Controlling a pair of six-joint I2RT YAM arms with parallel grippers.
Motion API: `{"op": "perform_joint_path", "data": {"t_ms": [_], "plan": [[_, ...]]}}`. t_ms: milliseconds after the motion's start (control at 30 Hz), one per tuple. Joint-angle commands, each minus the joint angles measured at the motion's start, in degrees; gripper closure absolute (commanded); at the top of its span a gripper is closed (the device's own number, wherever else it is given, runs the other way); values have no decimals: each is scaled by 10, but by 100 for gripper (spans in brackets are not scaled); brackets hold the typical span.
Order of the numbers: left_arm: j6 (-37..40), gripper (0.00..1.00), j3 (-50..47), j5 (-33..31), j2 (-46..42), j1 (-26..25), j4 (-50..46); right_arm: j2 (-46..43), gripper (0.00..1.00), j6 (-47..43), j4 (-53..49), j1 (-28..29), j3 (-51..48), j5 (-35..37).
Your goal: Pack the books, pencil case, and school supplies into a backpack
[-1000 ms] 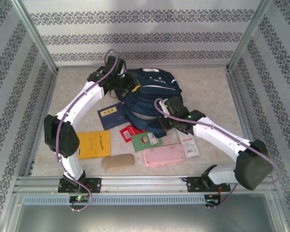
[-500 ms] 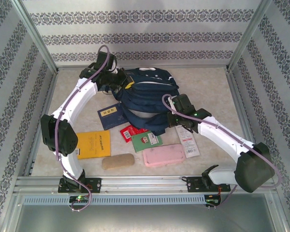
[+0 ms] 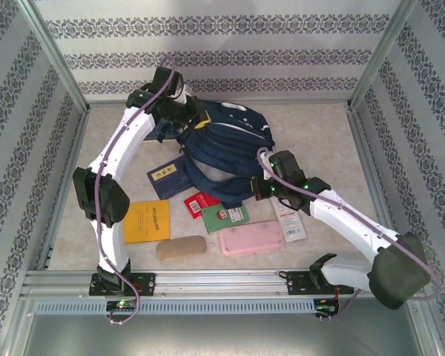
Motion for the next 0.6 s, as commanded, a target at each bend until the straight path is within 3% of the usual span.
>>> {"op": "perform_joint_path", "data": {"t_ms": [0,100,267,400,567], "plan": [[61,81,72,-5,20,8,-56,-14,100,87,96,50,-28,-36],[55,69,45,-53,-4,8,-96,15,100,146,164,94,-32,-23],[24,53,-147,-105,-148,10,-51,86,100,180,207,146,1,1],[-28,41,-312,-75,-253,8,1,123,100,179,214,164,24,1],[-154,35,-511,-32,-358,-1,125,139,100,179,218,171,26,6]]}}
